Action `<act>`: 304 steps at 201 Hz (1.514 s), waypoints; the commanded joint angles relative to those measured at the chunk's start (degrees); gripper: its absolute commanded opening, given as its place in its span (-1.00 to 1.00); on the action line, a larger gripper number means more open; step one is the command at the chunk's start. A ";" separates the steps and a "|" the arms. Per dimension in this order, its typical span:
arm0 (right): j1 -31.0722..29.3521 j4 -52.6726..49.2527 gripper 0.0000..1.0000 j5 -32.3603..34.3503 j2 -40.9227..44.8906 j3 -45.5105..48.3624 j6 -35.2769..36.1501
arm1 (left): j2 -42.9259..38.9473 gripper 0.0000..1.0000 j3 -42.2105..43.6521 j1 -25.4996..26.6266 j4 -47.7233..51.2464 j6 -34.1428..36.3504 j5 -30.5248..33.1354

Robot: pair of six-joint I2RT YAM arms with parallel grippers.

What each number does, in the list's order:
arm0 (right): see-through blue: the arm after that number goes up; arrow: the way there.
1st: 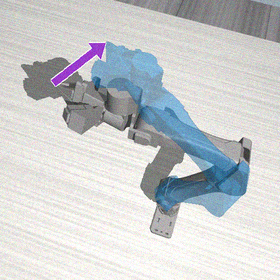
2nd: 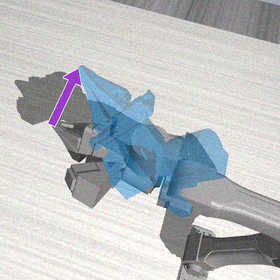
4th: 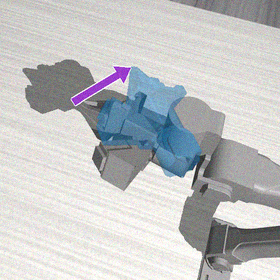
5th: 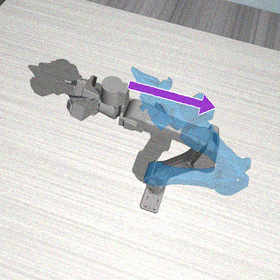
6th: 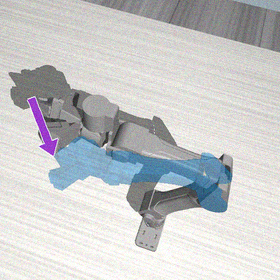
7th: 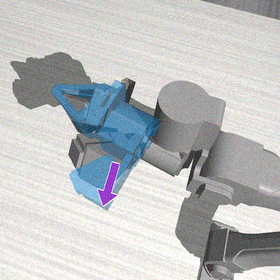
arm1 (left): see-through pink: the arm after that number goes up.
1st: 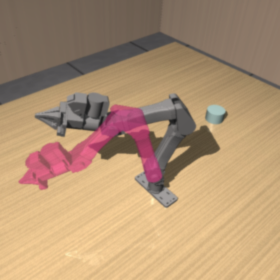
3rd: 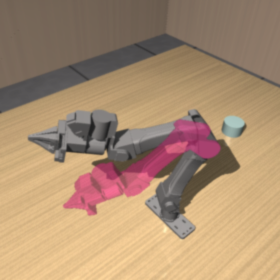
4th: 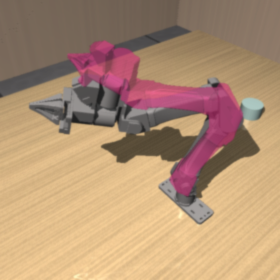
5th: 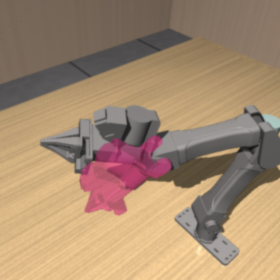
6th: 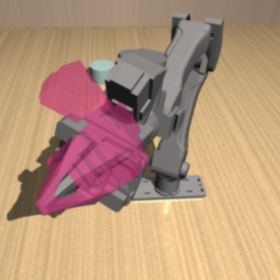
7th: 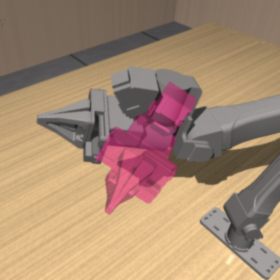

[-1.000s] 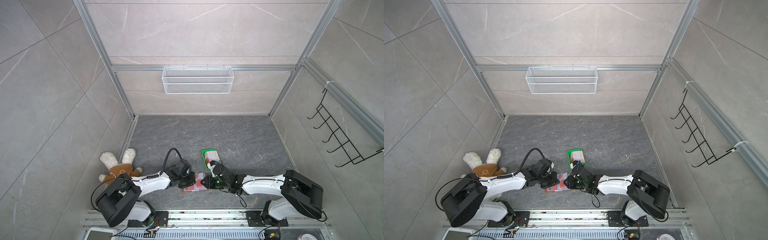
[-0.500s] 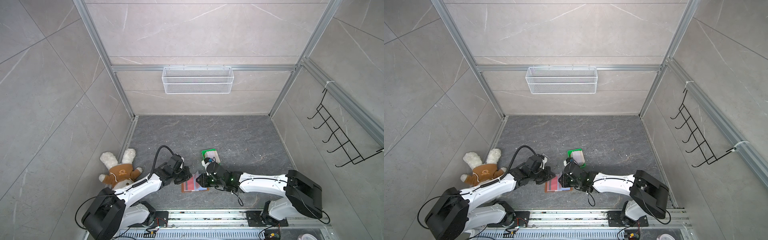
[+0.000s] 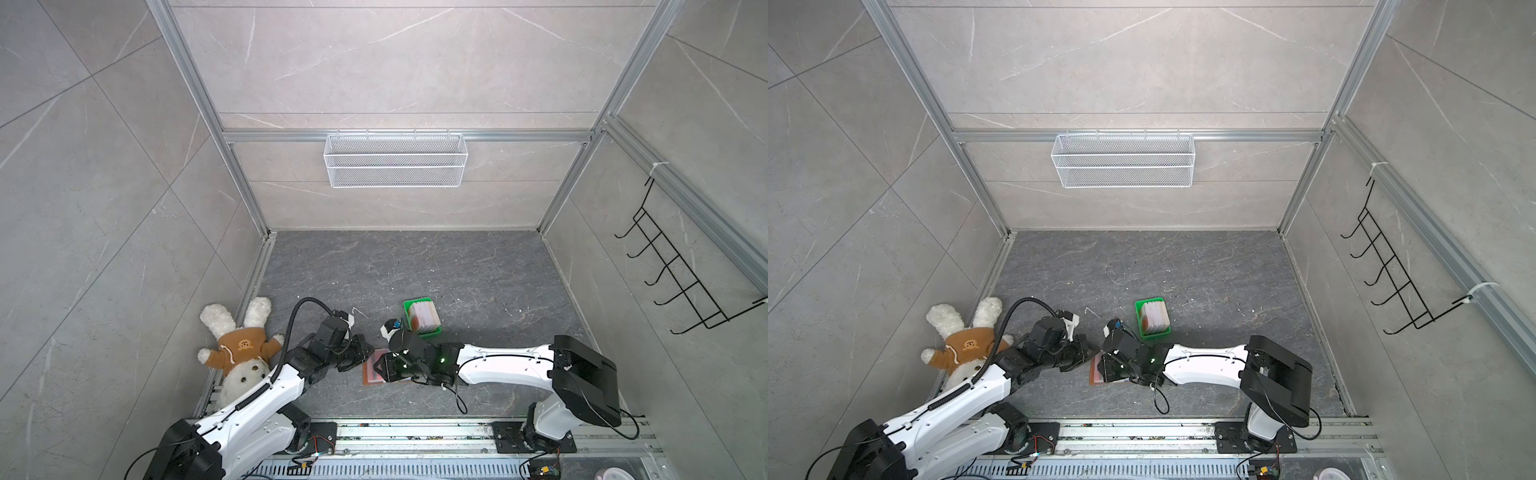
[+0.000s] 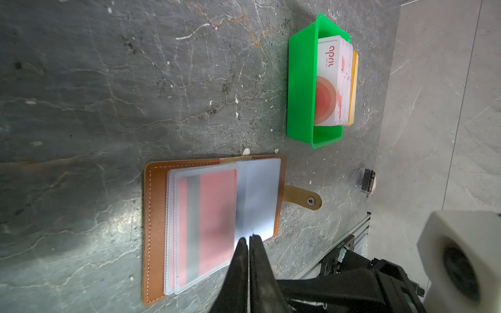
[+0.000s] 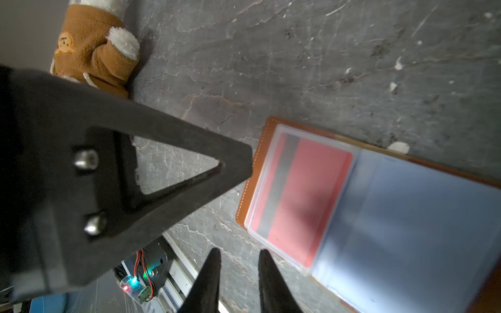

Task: Put the credit cards into the card holder

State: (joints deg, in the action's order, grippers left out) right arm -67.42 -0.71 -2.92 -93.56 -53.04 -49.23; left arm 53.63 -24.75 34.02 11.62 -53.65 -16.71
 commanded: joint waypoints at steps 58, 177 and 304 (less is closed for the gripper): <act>-1.66 -2.53 -0.47 8.97 8.24 5.64 -0.30 | -2.52 -0.79 1.94 0.06 -2.07 -0.16 -3.65; -1.59 -15.55 -0.32 18.96 20.83 9.24 -0.07 | 2.32 -0.77 0.71 2.40 -8.17 4.40 -4.29; 12.17 -25.62 0.10 15.25 22.23 0.56 10.11 | 19.24 -0.73 -12.41 2.43 -17.19 12.41 -3.88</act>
State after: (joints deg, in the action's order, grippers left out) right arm -57.87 -22.55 13.50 -72.27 -48.99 -42.92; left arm 71.44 -33.41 36.29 -2.07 -44.66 -20.01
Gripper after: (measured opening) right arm 0.541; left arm 0.133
